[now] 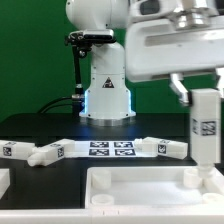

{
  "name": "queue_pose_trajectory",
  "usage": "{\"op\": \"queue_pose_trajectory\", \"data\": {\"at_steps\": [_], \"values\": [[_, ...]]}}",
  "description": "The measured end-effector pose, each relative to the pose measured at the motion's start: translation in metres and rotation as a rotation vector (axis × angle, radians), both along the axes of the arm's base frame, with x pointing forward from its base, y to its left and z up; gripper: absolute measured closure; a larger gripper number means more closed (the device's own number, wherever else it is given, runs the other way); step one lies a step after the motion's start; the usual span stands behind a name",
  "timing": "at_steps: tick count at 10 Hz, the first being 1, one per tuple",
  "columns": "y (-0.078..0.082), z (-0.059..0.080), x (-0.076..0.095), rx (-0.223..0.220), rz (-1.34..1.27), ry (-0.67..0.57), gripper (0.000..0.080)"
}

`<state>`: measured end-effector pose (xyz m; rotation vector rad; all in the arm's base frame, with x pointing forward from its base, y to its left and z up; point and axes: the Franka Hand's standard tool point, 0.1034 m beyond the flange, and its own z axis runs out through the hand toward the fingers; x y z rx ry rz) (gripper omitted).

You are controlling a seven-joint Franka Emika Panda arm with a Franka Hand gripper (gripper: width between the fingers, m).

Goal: Assemble desk

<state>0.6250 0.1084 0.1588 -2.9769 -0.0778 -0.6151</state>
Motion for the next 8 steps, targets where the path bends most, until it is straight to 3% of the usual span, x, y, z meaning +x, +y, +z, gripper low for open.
{"op": "queue_pose_trajectory", "data": {"at_steps": [4, 6, 8], "values": [[0.004, -0.006, 0.002, -0.01, 0.031, 0.007, 0.0515], [0.007, -0.009, 0.012, -0.009, 0.035, 0.001, 0.0515], [0.011, -0.018, 0.011, -0.01, 0.04, 0.001, 0.0515]]}}
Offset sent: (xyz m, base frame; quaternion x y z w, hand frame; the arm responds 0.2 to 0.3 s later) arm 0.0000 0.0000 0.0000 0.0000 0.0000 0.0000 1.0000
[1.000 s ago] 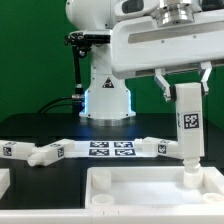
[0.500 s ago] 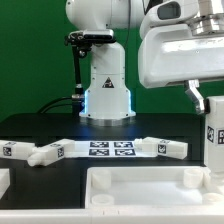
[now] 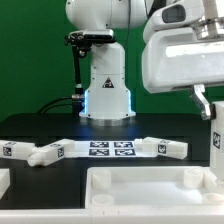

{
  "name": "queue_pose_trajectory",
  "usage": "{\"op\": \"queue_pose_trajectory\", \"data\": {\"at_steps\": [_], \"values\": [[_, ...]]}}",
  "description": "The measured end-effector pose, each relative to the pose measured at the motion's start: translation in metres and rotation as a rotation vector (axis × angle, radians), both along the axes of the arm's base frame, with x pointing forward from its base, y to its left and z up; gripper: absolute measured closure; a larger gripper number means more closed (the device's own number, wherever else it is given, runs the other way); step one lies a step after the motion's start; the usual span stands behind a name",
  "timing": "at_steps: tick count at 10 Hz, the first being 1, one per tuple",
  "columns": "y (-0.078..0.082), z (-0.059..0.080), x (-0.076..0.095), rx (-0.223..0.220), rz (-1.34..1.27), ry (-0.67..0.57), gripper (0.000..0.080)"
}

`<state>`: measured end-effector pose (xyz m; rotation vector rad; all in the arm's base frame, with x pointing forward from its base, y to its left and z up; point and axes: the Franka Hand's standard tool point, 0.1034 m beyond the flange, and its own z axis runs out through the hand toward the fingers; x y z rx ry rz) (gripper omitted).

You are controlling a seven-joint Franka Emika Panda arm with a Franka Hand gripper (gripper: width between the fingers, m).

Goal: Assemble desk

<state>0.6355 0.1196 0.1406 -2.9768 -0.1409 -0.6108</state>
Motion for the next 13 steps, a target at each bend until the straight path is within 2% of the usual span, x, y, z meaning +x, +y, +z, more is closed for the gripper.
{"op": "queue_pose_trajectory", "data": {"at_steps": [4, 13], "values": [[-0.005, -0.005, -0.003, -0.004, -0.002, 0.009, 0.0515], [-0.015, -0.006, -0.003, -0.01, -0.003, 0.01, 0.0515]]}}
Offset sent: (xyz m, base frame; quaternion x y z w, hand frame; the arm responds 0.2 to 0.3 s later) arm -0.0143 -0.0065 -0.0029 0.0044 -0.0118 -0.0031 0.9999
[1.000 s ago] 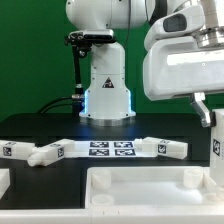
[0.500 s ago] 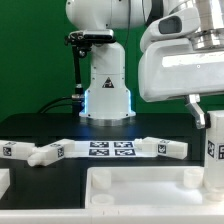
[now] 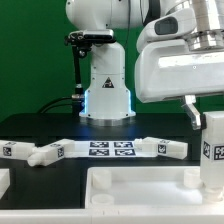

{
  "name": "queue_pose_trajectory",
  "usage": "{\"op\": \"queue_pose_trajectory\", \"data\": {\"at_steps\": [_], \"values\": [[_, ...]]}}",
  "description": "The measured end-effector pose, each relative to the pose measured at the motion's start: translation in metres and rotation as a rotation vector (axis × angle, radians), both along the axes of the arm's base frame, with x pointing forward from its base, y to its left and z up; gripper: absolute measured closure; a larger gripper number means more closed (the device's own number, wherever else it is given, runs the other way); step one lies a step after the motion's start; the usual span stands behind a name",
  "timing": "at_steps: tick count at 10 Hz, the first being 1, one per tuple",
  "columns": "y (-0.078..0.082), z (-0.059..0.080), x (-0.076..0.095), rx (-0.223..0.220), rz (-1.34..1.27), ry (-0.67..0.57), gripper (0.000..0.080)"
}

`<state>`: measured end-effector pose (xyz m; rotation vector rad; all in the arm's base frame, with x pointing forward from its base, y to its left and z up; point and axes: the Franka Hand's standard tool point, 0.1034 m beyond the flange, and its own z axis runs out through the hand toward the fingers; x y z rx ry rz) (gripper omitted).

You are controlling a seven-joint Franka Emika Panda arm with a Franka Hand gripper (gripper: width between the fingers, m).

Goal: Assemble desk

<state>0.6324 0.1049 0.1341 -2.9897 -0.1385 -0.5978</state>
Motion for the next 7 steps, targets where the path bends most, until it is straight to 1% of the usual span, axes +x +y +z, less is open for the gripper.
{"op": "queue_pose_trajectory", "data": {"at_steps": [2, 3, 5, 7], "values": [[-0.005, 0.004, 0.005, -0.001, -0.004, -0.003, 0.0515], [-0.003, 0.002, 0.004, -0.001, -0.002, 0.0, 0.0515], [0.002, 0.001, 0.006, 0.001, 0.002, -0.022, 0.0515], [0.009, 0.001, 0.01, 0.004, 0.007, -0.067, 0.0515]]}}
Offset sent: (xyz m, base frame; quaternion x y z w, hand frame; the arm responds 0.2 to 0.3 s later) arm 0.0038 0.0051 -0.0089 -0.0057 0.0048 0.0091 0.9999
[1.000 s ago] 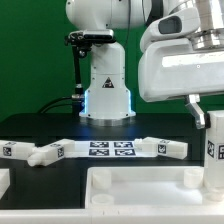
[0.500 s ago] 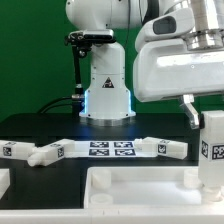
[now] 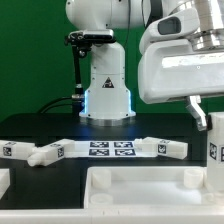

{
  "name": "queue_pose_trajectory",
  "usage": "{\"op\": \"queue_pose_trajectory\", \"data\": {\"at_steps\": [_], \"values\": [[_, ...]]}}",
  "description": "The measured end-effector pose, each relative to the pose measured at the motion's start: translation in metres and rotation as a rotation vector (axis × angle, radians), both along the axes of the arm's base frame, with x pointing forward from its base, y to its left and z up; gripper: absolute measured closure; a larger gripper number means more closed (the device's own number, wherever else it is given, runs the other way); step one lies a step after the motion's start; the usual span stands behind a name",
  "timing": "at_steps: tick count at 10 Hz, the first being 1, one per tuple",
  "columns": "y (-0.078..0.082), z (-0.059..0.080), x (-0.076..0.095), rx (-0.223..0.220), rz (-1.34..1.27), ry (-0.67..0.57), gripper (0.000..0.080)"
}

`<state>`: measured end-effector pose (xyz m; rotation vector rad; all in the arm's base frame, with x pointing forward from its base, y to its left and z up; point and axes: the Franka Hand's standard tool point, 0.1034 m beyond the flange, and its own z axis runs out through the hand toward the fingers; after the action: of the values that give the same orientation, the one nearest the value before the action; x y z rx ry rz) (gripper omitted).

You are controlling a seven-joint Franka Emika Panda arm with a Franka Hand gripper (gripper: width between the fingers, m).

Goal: Assemble desk

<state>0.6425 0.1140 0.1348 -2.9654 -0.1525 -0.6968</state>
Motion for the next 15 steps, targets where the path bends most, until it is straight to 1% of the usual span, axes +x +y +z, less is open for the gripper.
{"op": "queue_pose_trajectory", "data": {"at_steps": [2, 5, 9, 12, 15], "values": [[0.001, 0.001, 0.0, -0.001, 0.004, -0.007, 0.0515], [0.0, 0.005, -0.007, -0.002, 0.004, 0.005, 0.0515], [-0.004, 0.0, -0.008, -0.004, -0.002, 0.012, 0.0515], [-0.005, 0.0, -0.011, -0.001, -0.006, 0.038, 0.0515], [-0.005, 0.0, -0.011, -0.002, -0.005, 0.039, 0.0515]]}}
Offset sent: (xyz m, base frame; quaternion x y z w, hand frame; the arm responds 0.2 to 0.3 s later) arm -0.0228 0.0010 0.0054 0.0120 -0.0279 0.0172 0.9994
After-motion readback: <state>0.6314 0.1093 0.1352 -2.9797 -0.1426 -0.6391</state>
